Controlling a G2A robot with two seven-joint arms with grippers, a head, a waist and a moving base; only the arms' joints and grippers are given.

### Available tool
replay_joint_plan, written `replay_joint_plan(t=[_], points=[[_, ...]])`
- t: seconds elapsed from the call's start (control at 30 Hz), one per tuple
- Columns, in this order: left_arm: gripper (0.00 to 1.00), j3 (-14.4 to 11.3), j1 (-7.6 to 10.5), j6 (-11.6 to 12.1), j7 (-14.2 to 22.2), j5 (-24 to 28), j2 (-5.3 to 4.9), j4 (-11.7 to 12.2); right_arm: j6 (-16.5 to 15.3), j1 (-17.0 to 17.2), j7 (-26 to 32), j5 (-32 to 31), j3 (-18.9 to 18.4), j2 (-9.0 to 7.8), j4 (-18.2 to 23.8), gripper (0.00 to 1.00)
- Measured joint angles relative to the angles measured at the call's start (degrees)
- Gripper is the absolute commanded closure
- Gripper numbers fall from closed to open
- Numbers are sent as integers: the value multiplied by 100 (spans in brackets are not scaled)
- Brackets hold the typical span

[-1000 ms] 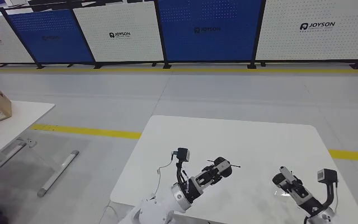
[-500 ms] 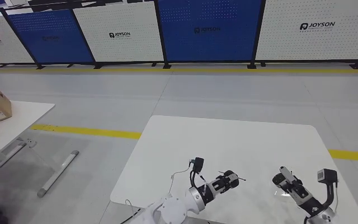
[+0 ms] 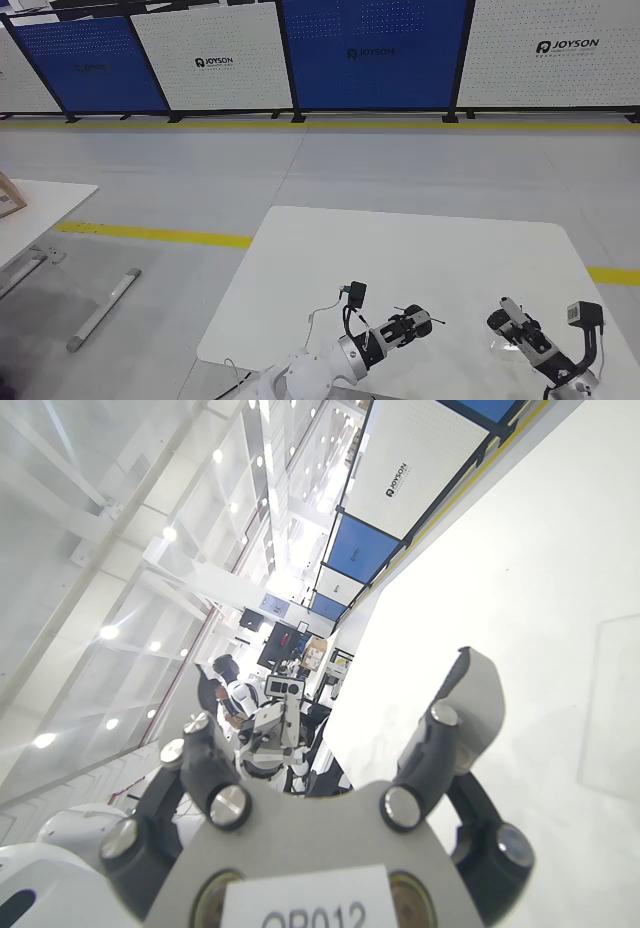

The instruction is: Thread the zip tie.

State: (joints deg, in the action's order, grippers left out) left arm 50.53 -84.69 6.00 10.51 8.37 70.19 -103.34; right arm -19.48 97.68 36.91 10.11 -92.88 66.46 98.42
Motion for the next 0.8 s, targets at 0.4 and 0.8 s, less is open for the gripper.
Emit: replay_joint_plan(t=[0.4,0.8], points=[[100,65,-45,-24,31,-148,-28,-70,0,0,0,0,0,0,1,0],[100,65,-45,-24,31,-148,-28,-70,833,-324,702,-1436,-602,-190,919,0]])
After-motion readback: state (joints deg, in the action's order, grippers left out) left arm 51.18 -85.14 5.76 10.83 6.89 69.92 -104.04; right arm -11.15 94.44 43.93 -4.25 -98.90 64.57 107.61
